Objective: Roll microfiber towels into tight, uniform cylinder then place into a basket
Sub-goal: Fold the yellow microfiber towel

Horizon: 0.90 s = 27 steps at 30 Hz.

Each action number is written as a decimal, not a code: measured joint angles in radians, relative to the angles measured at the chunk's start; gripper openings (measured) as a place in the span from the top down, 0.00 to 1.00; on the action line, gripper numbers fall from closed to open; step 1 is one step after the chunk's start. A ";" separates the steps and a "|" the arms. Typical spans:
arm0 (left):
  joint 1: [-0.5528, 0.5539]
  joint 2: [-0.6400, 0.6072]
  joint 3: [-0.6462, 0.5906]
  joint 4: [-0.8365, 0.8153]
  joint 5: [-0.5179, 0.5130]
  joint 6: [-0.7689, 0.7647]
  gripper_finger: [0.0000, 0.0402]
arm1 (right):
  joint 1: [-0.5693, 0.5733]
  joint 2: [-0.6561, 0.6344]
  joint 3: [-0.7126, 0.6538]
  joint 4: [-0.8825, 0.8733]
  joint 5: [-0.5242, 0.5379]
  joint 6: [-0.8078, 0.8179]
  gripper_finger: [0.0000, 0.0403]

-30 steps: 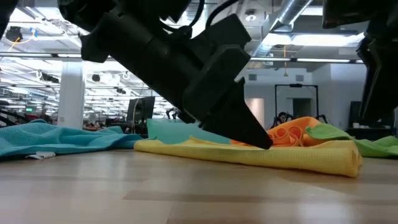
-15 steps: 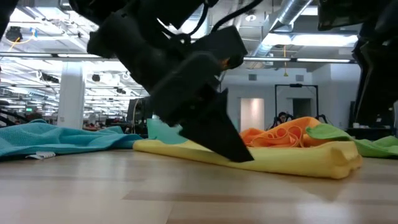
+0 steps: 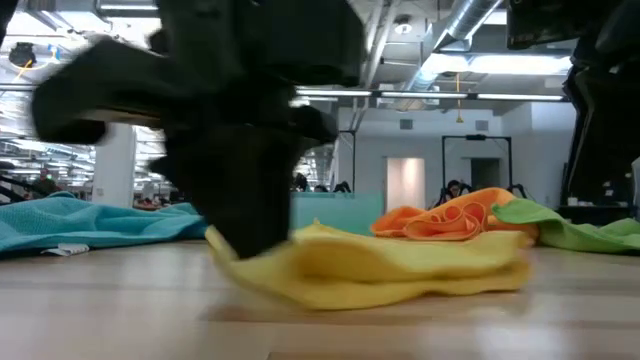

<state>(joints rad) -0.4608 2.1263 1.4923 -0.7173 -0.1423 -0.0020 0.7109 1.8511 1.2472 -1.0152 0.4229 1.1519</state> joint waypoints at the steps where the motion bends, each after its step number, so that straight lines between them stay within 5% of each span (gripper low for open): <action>1: -0.014 0.001 0.017 -0.050 -0.021 0.006 0.75 | 0.000 0.000 0.000 0.000 0.007 0.000 0.71; 11: -0.162 0.008 0.109 -0.281 -0.190 -0.077 0.75 | -0.018 0.000 0.000 0.002 0.099 -0.011 0.71; 15: -0.195 0.005 0.132 -0.348 -0.361 -0.133 0.75 | -0.038 0.000 0.000 0.007 0.100 -0.042 0.71; 20: -0.164 0.005 0.133 -0.475 -0.614 -0.247 0.75 | -0.054 0.000 0.000 0.008 0.100 -0.045 0.71; 27: -0.058 0.000 0.079 -0.616 -0.659 -0.389 0.75 | -0.042 0.000 0.000 0.009 0.100 -0.045 0.71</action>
<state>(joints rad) -0.5183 2.1265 1.5717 -1.3337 -0.8016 -0.3906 0.6686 1.8511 1.2472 -1.0065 0.5224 1.1072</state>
